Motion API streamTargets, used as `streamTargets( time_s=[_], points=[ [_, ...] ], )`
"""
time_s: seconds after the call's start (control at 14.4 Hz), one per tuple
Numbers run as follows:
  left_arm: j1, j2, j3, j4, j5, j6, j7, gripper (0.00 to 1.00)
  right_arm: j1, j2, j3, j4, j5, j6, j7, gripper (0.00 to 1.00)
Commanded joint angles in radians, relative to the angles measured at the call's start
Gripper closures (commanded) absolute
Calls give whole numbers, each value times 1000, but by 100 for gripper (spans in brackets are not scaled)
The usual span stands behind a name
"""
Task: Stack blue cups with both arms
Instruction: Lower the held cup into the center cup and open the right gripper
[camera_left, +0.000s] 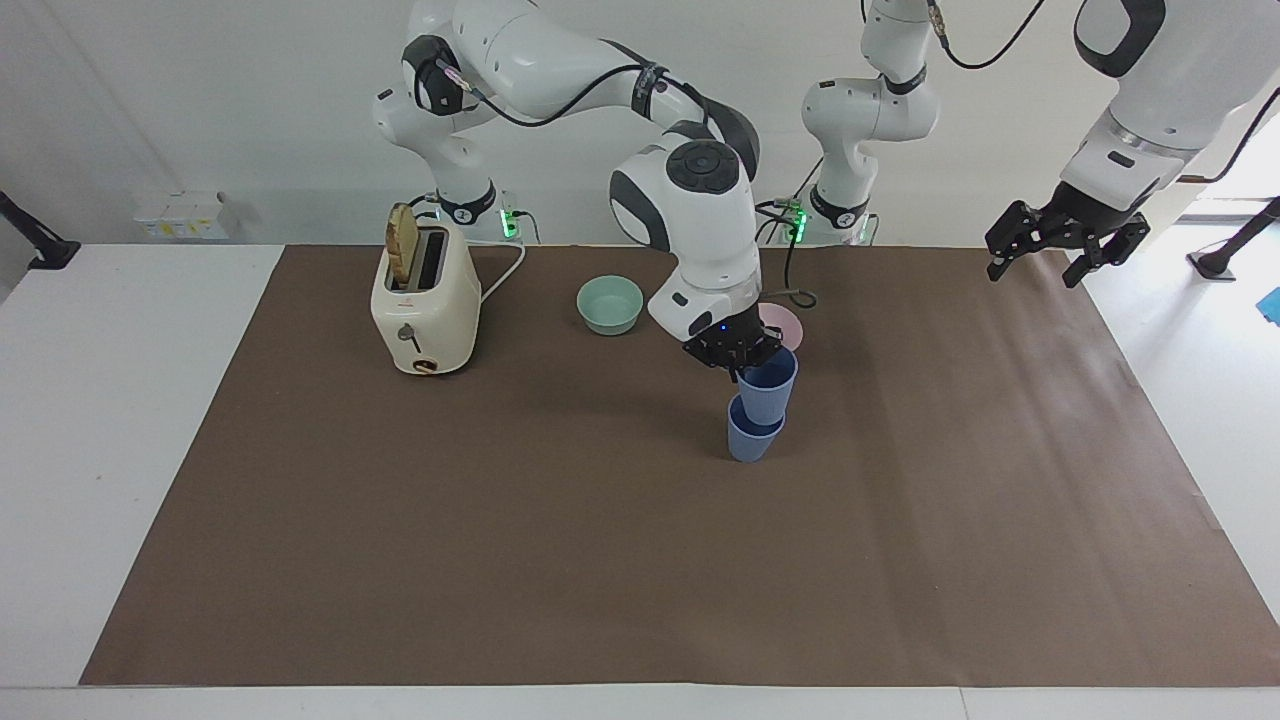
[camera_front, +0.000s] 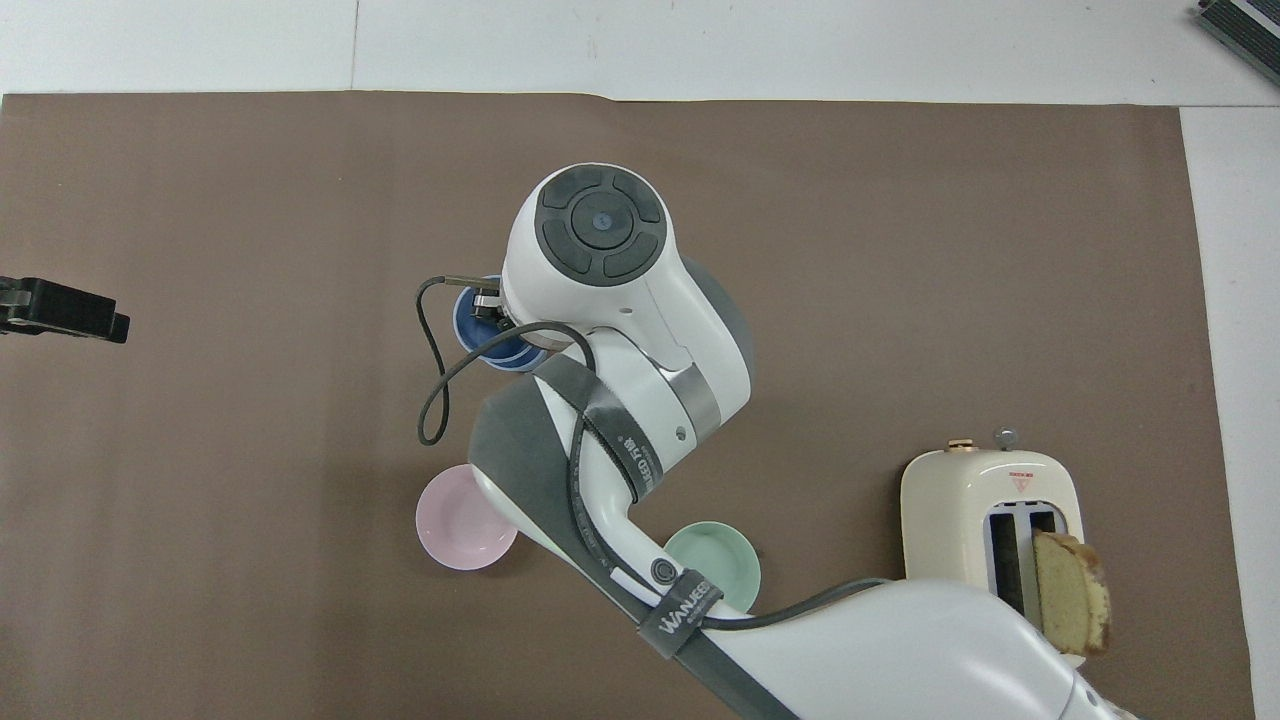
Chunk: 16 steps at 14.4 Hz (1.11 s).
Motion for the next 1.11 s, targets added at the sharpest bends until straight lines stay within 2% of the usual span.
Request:
streamTargets(
  time_s=[0.0, 0.35, 0.76, 0.83, 0.9, 0.97, 1.04],
  points=[
    [10, -10, -7, 2, 18, -12, 9, 0, -8, 5, 10, -16, -23, 9, 12, 100],
    [10, -10, -7, 2, 18, -12, 9, 0, -8, 14, 12, -44, -38, 14, 0, 100],
    [10, -10, -7, 2, 18, -12, 9, 0, -15, 44, 10, -45, -45, 78, -12, 100],
    [10, -10, -7, 2, 16, -12, 9, 0, -15, 44, 10, -45, -48, 77, -15, 93],
    [10, -10, -7, 2, 18, -12, 9, 0, -16, 44, 10, -45, -52, 78, -29, 62],
    [10, -10, -7, 2, 18, -12, 9, 0, -16, 44, 10, -45, -55, 77, -47, 8],
    [10, -10, -7, 2, 18, -12, 9, 0, -18, 44, 10, -45, -57, 77, -60, 0]
  ],
)
